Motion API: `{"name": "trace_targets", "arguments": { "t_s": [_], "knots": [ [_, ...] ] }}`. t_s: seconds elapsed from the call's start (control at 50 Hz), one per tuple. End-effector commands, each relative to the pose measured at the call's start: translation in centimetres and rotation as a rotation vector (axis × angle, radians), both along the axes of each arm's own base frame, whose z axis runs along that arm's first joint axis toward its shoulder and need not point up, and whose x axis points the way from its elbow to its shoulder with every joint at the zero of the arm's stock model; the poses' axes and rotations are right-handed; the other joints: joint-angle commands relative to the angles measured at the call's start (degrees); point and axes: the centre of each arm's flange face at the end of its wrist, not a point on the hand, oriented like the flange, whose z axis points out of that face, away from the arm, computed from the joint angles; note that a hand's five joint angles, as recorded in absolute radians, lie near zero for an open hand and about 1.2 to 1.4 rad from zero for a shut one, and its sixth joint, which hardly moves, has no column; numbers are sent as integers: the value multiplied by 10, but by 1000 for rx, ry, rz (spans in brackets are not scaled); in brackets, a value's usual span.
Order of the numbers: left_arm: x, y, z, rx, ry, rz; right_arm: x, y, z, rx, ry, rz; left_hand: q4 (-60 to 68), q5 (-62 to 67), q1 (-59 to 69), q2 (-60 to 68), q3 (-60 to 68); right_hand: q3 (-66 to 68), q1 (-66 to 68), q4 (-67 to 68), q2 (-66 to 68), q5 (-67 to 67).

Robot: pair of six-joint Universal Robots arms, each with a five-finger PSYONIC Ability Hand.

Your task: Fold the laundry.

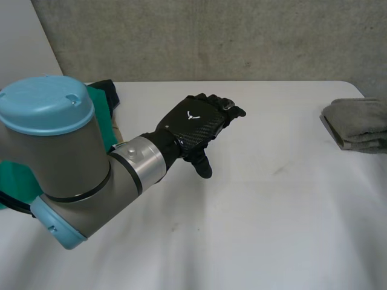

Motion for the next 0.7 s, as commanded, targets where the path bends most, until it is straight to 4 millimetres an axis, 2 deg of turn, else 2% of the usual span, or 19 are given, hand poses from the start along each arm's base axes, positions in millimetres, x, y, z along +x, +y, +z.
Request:
{"name": "trace_targets", "arguments": {
  "t_s": [0.02, 0.04, 0.08, 0.1, 0.12, 0.18, 0.2, 0.26, 0.28, 0.3, 0.34, 0.36, 0.38, 0.44, 0.46, 0.54, 0.6, 0.64, 0.7],
  "knots": [
    [5, 2, 13, -26, 22, 7, 12, 29, 77, -143, 377, 3, -1, -8, 6, -1, -5, -22, -15, -33, -25, -37],
    [6, 2, 15, -29, 25, 8, 19, 34, 93, -198, 404, -2, -2, -10, 4, -3, -7, -22, -15, -33, -25, -37],
    [7, 2, 20, -40, 35, 13, 40, 42, 109, -263, 398, 28, -2, -10, 4, -3, -7, -22, -15, -33, -25, -37],
    [8, 1, 22, -46, 38, 21, 56, 48, 114, -295, 385, 60, -2, -10, 4, -3, -7, -22, -15, -33, -25, -37],
    [10, -1, 24, -51, 40, 30, 87, 62, 122, -353, 341, 130, -2, -10, 4, -3, -7, -22, -15, -33, -25, -37],
    [21, -13, 31, -75, 44, 100, 129, 87, 129, -426, 246, 259, -4, -11, 2, -5, -8, -22, -15, -33, -25, -37],
    [24, -17, 31, -80, 42, 124, 152, 108, 131, -447, 172, 363, -4, -11, 2, -5, -8, -22, -15, -33, -25, -37],
    [38, -37, 40, -130, 60, 226, 181, 142, 130, -445, 60, 540, -7, -15, -1, -8, -12, -22, -15, -33, -25, -37],
    [42, -45, 42, -147, 65, 255, 195, 165, 127, -418, -8, 652, -11, -18, -4, -11, -15, -22, -15, -33, -25, -37],
    [58, -68, 42, -179, 62, 337, 201, 175, 124, -395, -42, 702, -16, -23, -9, -16, -20, -22, -15, -33, -25, -37],
    [76, -90, 38, -203, 35, 409, 212, 195, 115, -339, -92, 789, -16, -23, -9, -16, -20, -22, -15, -33, -25, -37],
    [84, -99, 36, -216, 14, 437, 223, 215, 104, -274, -134, 868, -16, -23, -9, -16, -20, -22, -15, -33, -25, -37],
    [98, -118, 25, -235, -42, 485, 228, 224, 96, -237, -152, 896, -16, -24, -10, -17, -21, -22, -15, -33, -25, -37],
    [119, -146, 1, -252, -158, 545, 243, 254, 73, -100, -181, 951, -16, -24, -10, -17, -21, -22, -15, -33, -25, -37],
    [130, -161, -13, -266, -231, 570, 244, 259, 68, -72, -182, 955, -16, -24, -10, -17, -21, -22, -15, -33, -25, -37],
    [155, -191, -58, -271, -419, 604, 243, 272, 47, 53, -176, 943, -14, -22, -8, -15, -19, -22, -15, -33, -25, -37],
    [177, -207, -91, -257, -540, 616, 240, 273, 28, 136, -160, 915, 6, -2, 12, 5, 1, -22, -15, -33, -25, -37],
    [182, -211, -105, -245, -576, 611, 238, 274, 18, 170, -140, 900, 46, 39, 53, 46, 42, -22, -15, -33, -25, -37],
    [183, -213, -121, -223, -584, 601, 237, 274, 16, 176, -127, 891, 283, 275, 289, 282, 278, -22, -15, -33, -25, -37]
  ]
}}
